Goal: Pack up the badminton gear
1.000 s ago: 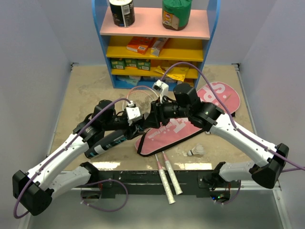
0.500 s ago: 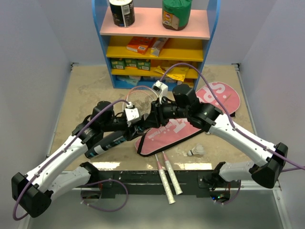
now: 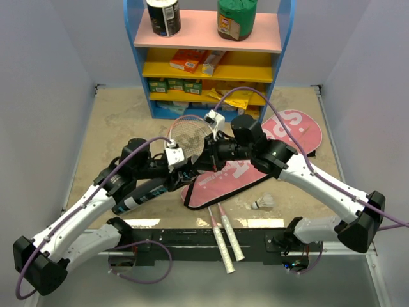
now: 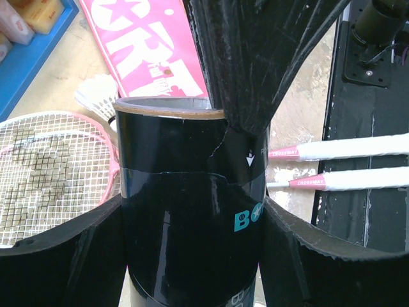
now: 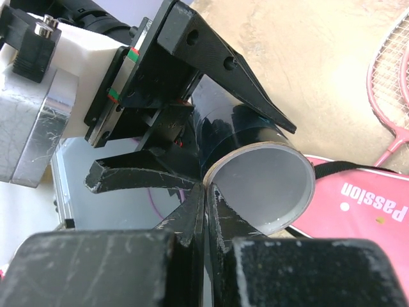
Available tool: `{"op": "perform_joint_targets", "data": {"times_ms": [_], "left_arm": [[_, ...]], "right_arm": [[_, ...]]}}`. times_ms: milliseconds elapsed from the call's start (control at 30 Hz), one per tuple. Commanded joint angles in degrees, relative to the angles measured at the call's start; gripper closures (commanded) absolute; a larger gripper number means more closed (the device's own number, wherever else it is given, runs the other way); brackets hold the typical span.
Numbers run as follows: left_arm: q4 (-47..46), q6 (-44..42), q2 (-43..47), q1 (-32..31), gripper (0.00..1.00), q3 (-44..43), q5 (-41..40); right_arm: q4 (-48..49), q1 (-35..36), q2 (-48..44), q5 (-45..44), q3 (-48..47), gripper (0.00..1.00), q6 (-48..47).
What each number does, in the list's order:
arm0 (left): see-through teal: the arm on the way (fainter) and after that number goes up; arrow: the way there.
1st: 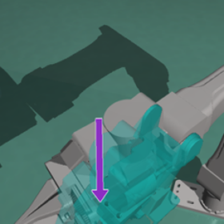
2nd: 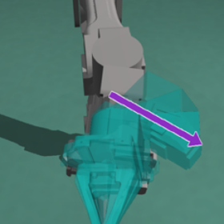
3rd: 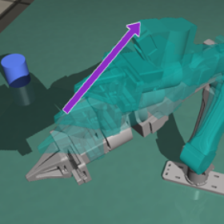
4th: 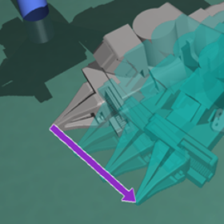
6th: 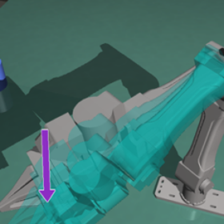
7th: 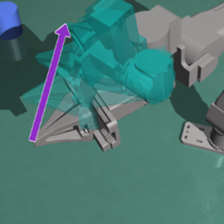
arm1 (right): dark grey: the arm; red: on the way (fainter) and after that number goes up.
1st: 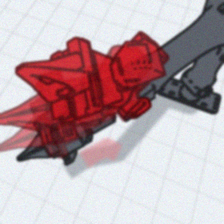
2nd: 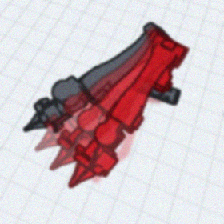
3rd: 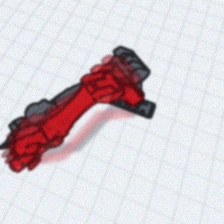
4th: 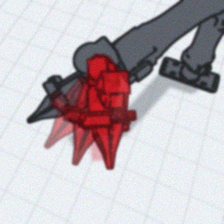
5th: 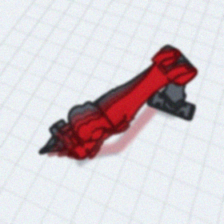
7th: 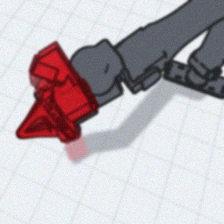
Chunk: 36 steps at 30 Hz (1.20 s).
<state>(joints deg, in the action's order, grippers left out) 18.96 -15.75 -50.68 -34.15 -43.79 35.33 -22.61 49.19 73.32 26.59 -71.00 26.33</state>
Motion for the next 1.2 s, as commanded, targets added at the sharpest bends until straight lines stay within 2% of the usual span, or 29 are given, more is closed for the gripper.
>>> {"op": "perform_joint_targets", "data": {"times_ms": [0,233,933,1067,1100,1167], "left_arm": [[-7.62,0.63,2.42,-0.21,1.00,-1.03,3.78],[-6.83,0.81,3.56,-0.30,1.00,0.46,3.43],[-8.68,0.98,7.34,-0.30,1.00,3.10,-0.44],[-8.76,1.51,7.26,-0.21,1.00,3.10,-1.31],[-8.85,1.77,7.26,-0.30,1.00,3.10,-1.67],[-9.03,2.21,7.08,-0.30,1.00,3.10,-2.37]], "right_arm": [[0.20,0.91,-1.86,0.05,0.69,1.00,-0.05],[-5.59,0.21,-5.29,-9.00,-2.82,1.00,-1.63],[-10.26,-7.00,-9.42,-12.08,-3.79,1.00,-3.03],[-12.63,-8.14,-8.55,-17.52,-4.41,1.00,-4.08],[-13.16,-9.19,-8.20,-21.19,-4.49,1.00,-4.44],[-13.78,-11.56,-6.62,-23.15,-3.97,1.00,-4.70]]}}
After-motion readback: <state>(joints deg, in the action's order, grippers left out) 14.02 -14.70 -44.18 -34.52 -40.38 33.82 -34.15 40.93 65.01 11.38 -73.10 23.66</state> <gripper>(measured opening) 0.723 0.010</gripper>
